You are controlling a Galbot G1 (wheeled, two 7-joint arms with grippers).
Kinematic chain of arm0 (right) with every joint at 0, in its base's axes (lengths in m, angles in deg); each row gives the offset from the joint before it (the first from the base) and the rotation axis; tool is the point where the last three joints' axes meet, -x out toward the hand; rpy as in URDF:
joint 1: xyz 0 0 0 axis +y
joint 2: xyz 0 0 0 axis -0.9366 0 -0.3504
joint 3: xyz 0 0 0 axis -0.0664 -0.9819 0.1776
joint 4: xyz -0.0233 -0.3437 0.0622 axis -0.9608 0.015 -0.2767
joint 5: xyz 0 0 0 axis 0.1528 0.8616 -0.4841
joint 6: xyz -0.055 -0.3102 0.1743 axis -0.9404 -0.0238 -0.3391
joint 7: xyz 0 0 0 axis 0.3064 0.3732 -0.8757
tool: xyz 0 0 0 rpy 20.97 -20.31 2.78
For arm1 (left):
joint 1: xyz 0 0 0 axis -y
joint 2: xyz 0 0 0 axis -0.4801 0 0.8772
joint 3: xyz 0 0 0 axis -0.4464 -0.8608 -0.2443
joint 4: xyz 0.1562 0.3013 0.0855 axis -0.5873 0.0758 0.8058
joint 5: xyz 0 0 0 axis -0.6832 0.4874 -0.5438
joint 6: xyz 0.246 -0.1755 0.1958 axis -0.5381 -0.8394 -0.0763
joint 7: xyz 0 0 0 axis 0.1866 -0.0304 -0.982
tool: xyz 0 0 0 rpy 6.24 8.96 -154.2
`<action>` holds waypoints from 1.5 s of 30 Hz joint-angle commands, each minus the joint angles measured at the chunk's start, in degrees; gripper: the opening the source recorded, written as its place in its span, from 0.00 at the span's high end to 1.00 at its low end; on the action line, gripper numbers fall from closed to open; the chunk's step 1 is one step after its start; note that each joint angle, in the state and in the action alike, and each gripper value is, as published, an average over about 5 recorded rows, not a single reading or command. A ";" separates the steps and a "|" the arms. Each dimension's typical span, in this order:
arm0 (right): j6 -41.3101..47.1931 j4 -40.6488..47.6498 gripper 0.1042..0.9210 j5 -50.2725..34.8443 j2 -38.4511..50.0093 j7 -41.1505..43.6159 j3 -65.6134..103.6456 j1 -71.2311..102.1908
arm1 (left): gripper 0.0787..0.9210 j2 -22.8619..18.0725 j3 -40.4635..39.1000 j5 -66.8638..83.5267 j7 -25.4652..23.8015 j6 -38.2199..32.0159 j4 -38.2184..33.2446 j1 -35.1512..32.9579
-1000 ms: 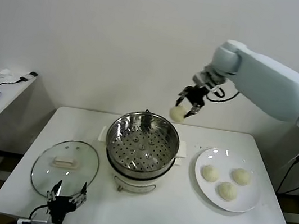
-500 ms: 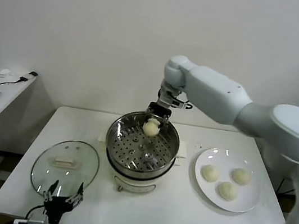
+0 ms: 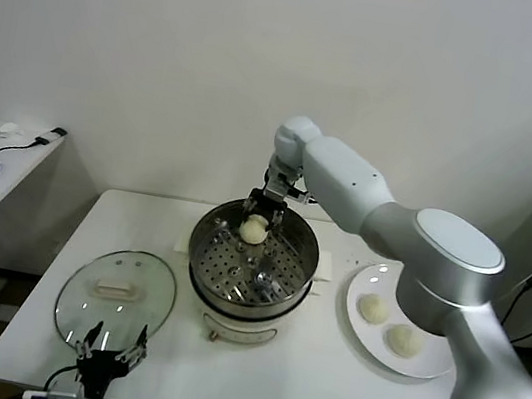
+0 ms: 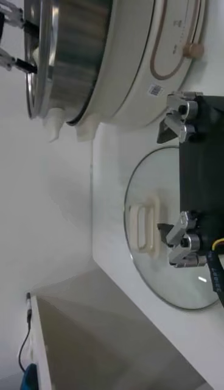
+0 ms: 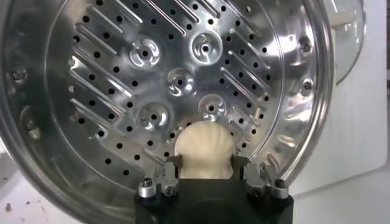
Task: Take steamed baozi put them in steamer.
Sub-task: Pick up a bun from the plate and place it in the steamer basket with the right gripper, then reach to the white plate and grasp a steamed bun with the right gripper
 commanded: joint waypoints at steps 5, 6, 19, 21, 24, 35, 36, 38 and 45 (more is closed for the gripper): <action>-2.80 2.26 0.30 -9.52 -1.01 3.15 -2.45 -1.15 | 0.12 -0.27 -0.15 0.02 0.02 0.06 -0.29 -0.04; -2.80 1.68 0.26 -10.77 -0.41 3.49 -3.03 -1.74 | 0.12 -0.29 -0.16 0.02 0.01 0.06 -0.36 -0.07; 15.02 -28.07 0.12 -49.55 27.65 1.98 -33.49 -26.67 | 0.12 -0.31 -0.37 -0.31 -0.10 0.02 -1.58 -0.72; 23.34 -31.52 0.12 -52.06 33.26 1.22 -39.91 -30.98 | 0.12 -0.21 -0.50 -0.39 -0.11 -0.03 -1.59 -0.72; 32.12 -33.93 0.12 -49.80 39.71 1.00 -45.77 -34.49 | 0.12 -0.09 -0.65 -0.43 -0.10 -0.08 -1.49 -0.60; 52.30 -47.71 0.12 -50.69 50.96 -4.62 -55.71 -34.14 | 0.12 -0.08 -1.15 -0.42 -0.13 -0.09 -0.69 -0.16; 53.97 -48.09 0.12 -50.68 51.18 -5.49 -54.78 -32.51 | 0.12 -0.06 -1.12 -0.41 -0.15 -0.08 -0.66 -0.16; 56.55 -48.00 0.12 -50.36 51.43 -7.18 -52.34 -29.13 | 0.12 -0.04 -0.97 -0.35 -0.15 -0.07 -0.65 -0.19; 60.37 -42.05 0.12 -46.10 49.57 -10.76 -38.43 -13.01 | 0.12 0.14 -0.66 -0.43 -0.13 -0.13 -0.57 -0.50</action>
